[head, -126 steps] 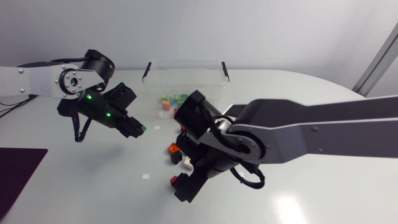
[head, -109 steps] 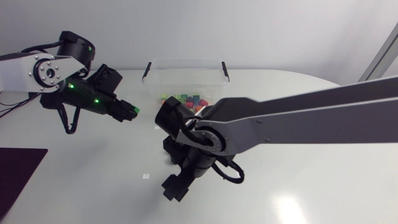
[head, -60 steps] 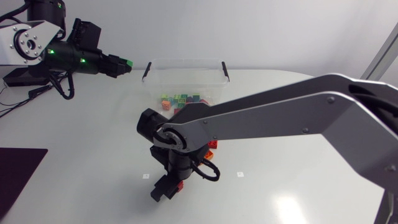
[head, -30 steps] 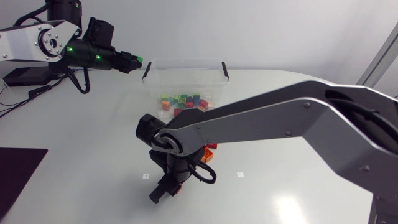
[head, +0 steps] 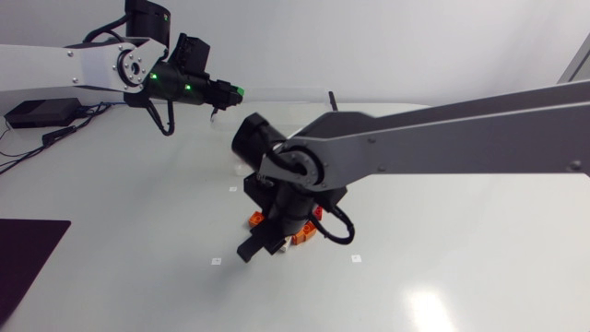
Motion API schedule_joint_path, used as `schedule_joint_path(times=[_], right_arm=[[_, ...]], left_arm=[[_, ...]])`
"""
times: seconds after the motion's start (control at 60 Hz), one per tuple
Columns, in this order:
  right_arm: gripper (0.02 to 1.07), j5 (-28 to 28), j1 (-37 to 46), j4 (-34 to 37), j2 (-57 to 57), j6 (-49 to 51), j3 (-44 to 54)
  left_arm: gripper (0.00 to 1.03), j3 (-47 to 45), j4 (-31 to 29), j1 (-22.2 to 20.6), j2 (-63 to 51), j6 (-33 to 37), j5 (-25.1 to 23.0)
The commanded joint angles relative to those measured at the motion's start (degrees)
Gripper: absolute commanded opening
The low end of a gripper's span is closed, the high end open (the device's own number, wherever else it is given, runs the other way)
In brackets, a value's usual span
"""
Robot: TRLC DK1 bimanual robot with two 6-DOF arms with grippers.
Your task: Place the duplo bricks in the container
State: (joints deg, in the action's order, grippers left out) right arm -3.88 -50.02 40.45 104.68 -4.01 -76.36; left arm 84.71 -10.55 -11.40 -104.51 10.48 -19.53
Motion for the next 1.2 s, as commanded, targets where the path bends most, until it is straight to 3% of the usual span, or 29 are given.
schedule_joint_path(times=[0.0, 0.183, 0.333, 0.583, 0.783, 1.183], right_arm=[[0.3, -0.43, 2.12, 1.39, -2.64, 0.58, 0.68], [0.3, -1.13, 7.92, 3.15, -5.98, 2.17, -3.54], [0.3, -2.62, 12.4, 3.5, -5.81, 3.13, -8.63], [0.3, -6.49, 17.94, 1.92, -3.26, 3.75, -17.16], [0.3, -6.76, 20.49, -0.63, 1.4, 3.13, -24.19], [0.3, -6.67, 22.51, -5.11, 12.12, 1.11, -34.91]], left_arm=[[0.4, 3.36, 0.61, -0.47, -3.24, -0.81, -0.77], [0.83, 4.59, 0.61, -0.29, -4.74, 0.15, -0.69], [0.95, 1.95, 0.61, 0.41, -2.72, 1.3, -0.69], [0.95, -8.68, 0.79, 0.41, 8.01, 8.5, -1.13], [0.95, -17.21, -0.35, 0.24, 14.77, 17.12, -5.78], [0.95, -25.12, -6.59, -5.83, 16.18, 33.03, -7.63]])
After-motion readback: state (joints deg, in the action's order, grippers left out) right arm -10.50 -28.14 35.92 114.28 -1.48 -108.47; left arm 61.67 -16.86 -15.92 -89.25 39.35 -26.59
